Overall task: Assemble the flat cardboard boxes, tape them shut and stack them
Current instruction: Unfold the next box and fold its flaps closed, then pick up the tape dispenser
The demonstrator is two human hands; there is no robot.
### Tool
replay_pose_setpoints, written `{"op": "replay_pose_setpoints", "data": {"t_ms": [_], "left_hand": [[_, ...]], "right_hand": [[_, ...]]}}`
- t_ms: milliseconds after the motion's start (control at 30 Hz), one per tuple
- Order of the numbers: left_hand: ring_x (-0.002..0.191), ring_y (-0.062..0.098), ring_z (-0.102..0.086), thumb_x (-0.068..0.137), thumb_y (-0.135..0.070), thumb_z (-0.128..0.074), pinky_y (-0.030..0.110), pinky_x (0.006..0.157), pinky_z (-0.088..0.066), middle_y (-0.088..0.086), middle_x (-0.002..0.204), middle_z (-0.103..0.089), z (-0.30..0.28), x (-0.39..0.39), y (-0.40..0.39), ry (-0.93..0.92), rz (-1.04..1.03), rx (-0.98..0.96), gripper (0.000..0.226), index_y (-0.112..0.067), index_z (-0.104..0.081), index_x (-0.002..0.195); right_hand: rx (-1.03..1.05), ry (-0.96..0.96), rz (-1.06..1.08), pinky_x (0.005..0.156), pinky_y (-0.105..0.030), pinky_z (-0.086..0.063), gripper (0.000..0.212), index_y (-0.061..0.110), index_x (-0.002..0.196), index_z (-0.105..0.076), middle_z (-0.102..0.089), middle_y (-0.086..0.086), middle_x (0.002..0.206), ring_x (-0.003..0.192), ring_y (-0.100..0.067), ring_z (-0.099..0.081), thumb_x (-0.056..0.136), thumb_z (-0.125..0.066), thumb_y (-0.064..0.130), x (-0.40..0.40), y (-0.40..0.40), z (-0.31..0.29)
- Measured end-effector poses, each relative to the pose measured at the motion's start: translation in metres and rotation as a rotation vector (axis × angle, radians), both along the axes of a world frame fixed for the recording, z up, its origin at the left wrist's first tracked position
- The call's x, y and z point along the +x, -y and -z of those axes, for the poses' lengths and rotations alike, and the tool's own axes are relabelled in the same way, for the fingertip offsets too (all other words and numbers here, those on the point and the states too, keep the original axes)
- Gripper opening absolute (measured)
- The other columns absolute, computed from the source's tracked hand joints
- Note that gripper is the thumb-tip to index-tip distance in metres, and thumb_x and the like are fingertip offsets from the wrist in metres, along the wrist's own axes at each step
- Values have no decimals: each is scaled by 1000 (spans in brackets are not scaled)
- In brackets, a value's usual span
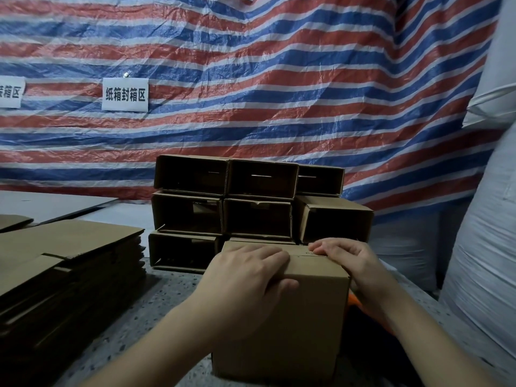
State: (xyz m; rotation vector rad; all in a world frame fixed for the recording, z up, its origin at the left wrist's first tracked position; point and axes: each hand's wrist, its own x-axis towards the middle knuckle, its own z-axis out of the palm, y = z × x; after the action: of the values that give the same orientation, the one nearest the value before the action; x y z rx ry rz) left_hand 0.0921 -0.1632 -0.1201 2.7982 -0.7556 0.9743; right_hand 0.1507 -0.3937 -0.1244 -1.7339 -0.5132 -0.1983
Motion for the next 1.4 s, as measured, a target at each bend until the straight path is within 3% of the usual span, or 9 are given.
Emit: {"op": "replay_pose_setpoints", "data": {"t_ms": [133, 233, 333, 500, 800, 967, 1100, 1267, 1400], "left_hand": [[116, 10, -59, 95, -64, -22, 31, 92, -48, -16, 129, -62, 1, 0, 0, 15, 1, 9, 58, -34, -58, 129], [123, 10, -53, 93, -66, -16, 33, 97, -45, -16, 134, -58, 1, 1, 1, -9, 1, 13, 63, -35, -54, 133], [126, 10, -50, 91, -67, -12, 34, 99, -43, -16, 137, -55, 1, 2, 1, -15, 1, 6, 67, -36, -52, 135], [129, 10, -49, 88, -69, -8, 33, 101, -42, -16, 140, -54, 1, 2, 1, 0, 7, 3, 72, -36, -50, 137], [116, 11, -60, 95, -64, -22, 32, 90, -51, -13, 126, -64, 2, 2, 0, 79, 15, 4, 60, -32, -61, 128], [113, 11, -61, 97, -61, -27, 33, 87, -52, -11, 123, -66, 3, 2, -2, 105, 40, 3, 55, -30, -62, 126], [113, 11, -61, 98, -59, -28, 31, 86, -52, -12, 122, -66, 4, 4, -2, 134, 49, -5, 53, -30, -63, 124], [110, 9, -63, 98, -59, -28, 29, 84, -54, -12, 120, -68, 4, 4, -2, 156, 37, -2, 52, -30, -65, 122], [116, 11, -59, 98, -61, -24, 31, 89, -51, -12, 127, -64, 3, 3, -1, 113, 51, -17, 57, -29, -61, 128]], "right_hand": [[-52, 1, 228, 98, -34, -47, 28, 24, 103, -73, -74, 6, 104, 108, -11, -64, 103, -47, 34, 8, 6, -13], [-567, 54, 456, 76, -29, -49, 20, 30, 95, -66, -67, 7, 97, 92, -10, -62, 104, -48, 29, 8, 19, -29], [-1056, -108, 496, 57, -25, -43, 24, 22, 87, -63, -65, 1, 85, 71, -12, -60, 102, -50, 36, -2, 33, -35], [-1412, -420, 437, 66, -22, -46, 39, 28, 93, -59, -64, 6, 92, 81, -6, -61, 94, -51, 66, -30, 45, -14], [-1239, -390, 620, 81, -25, -55, 40, 26, 117, -56, -64, 7, 99, 88, -8, -63, 93, -57, 59, -43, 40, 38], [-1038, -253, 677, 69, -30, -57, 25, 29, 96, -59, -68, 5, 80, 72, -7, -67, 96, -55, 53, -29, 59, 38], [-627, -143, 759, 55, -31, -49, 42, 13, 77, -69, -68, -3, 55, 56, -20, -67, 92, -63, 51, -25, 77, -18], [-148, -168, 447, 64, -36, -54, 53, 2, 96, -71, -76, -13, 74, 64, -26, -71, 85, -65, 54, -36, 57, -100], [-75, -219, 137, 47, -28, -55, 50, 14, 92, -79, -72, -6, 69, 53, -15, -67, 85, -59, 59, -35, 25, -132]]}}
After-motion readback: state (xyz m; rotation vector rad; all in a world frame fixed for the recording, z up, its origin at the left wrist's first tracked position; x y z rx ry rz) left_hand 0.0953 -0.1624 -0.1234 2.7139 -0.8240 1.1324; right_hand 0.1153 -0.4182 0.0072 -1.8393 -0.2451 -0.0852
